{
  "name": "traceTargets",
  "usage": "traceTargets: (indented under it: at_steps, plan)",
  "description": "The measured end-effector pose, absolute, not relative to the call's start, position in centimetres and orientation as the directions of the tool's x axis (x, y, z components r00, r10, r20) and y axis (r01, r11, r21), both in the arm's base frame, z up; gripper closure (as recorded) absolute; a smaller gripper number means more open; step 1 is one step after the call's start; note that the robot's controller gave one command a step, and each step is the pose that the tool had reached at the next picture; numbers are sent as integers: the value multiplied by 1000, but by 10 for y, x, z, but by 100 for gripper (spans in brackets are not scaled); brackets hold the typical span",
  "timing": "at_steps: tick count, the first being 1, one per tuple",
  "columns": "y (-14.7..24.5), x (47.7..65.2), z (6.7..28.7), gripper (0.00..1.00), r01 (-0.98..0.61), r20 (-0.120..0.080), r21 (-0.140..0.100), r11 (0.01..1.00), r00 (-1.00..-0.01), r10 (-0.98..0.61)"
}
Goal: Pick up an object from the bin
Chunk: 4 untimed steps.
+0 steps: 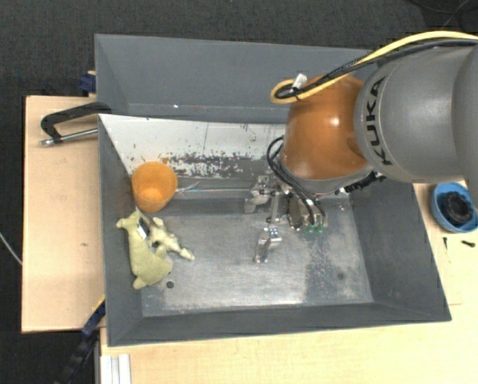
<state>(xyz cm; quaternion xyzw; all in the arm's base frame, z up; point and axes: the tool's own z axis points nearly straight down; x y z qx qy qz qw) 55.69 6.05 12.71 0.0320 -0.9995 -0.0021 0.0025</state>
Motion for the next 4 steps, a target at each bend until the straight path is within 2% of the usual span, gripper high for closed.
traceTargets:
  at_steps: [1, 2, 3, 4]
  plan:
    - [174, 582, 153, 0, -63, -9, 7, 998, -998, -63]
    - [204, 553, 96, 0, -220, 3, 2, 975, -975, -220]
    - [203, 555, 98, 100, -218, -1, 0, 976, -976, -218]
    - [191, 553, 280, 100, -287, -15, 1, 958, -958, -287]
